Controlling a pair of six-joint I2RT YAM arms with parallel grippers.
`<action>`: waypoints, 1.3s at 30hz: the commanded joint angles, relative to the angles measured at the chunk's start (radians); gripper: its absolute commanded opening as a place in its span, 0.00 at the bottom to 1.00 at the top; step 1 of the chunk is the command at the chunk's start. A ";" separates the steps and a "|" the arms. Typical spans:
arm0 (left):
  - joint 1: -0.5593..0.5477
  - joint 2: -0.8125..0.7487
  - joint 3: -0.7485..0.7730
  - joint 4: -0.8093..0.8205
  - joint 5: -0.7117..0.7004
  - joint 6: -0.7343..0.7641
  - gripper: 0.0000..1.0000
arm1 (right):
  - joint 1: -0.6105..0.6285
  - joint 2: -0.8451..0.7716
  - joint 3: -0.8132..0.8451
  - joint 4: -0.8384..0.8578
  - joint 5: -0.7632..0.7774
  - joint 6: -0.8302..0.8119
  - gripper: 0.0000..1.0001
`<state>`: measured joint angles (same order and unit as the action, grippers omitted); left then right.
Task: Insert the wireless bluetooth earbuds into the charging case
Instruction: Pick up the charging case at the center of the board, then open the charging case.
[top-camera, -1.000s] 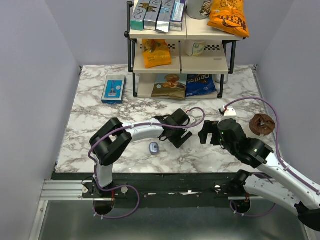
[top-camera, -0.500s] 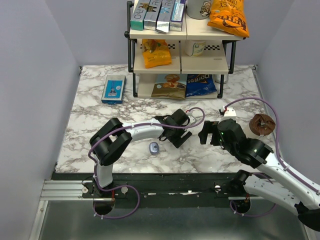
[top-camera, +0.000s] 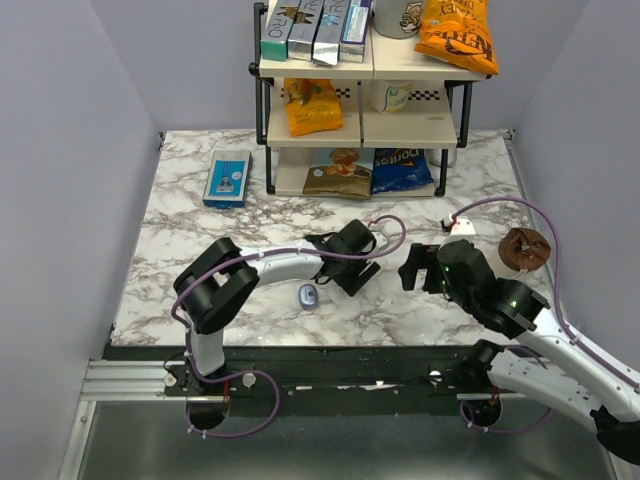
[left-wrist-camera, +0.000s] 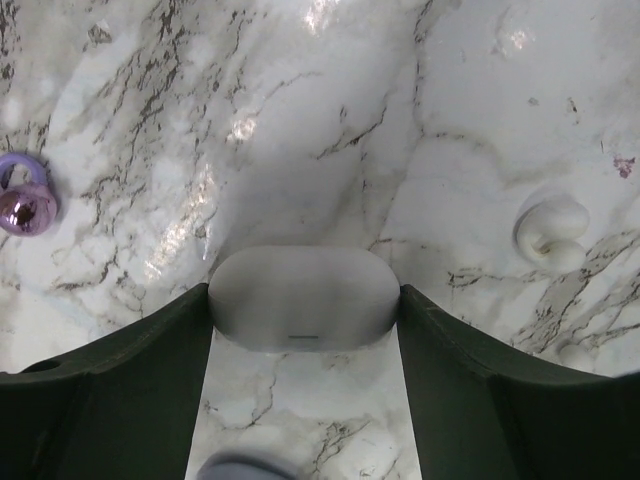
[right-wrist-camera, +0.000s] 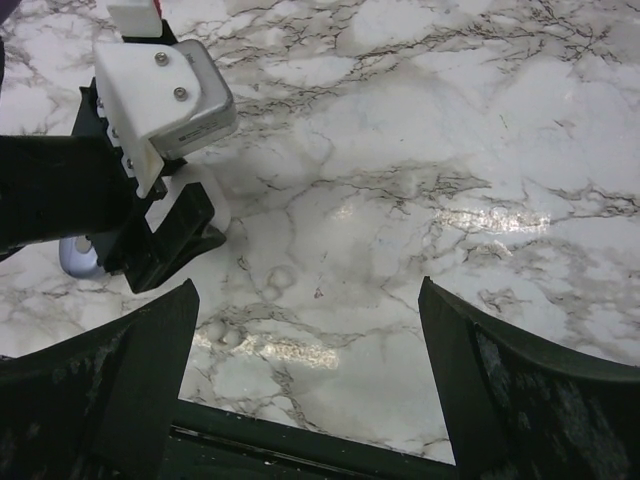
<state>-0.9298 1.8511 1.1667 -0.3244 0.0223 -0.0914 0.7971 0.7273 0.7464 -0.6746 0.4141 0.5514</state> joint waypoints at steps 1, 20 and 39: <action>-0.001 -0.122 -0.064 0.085 -0.013 -0.021 0.03 | -0.003 -0.026 0.079 -0.031 -0.011 0.025 1.00; -0.040 -0.751 -0.803 1.159 0.140 0.087 0.00 | -0.004 -0.039 0.122 0.175 -0.434 -0.163 1.00; -0.129 -0.843 -0.828 1.042 0.122 0.266 0.00 | -0.002 0.195 0.120 0.285 -0.689 -0.223 0.96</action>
<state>-1.0481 1.0275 0.3176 0.7208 0.1200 0.1261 0.7963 0.9009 0.8627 -0.4335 -0.2020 0.3401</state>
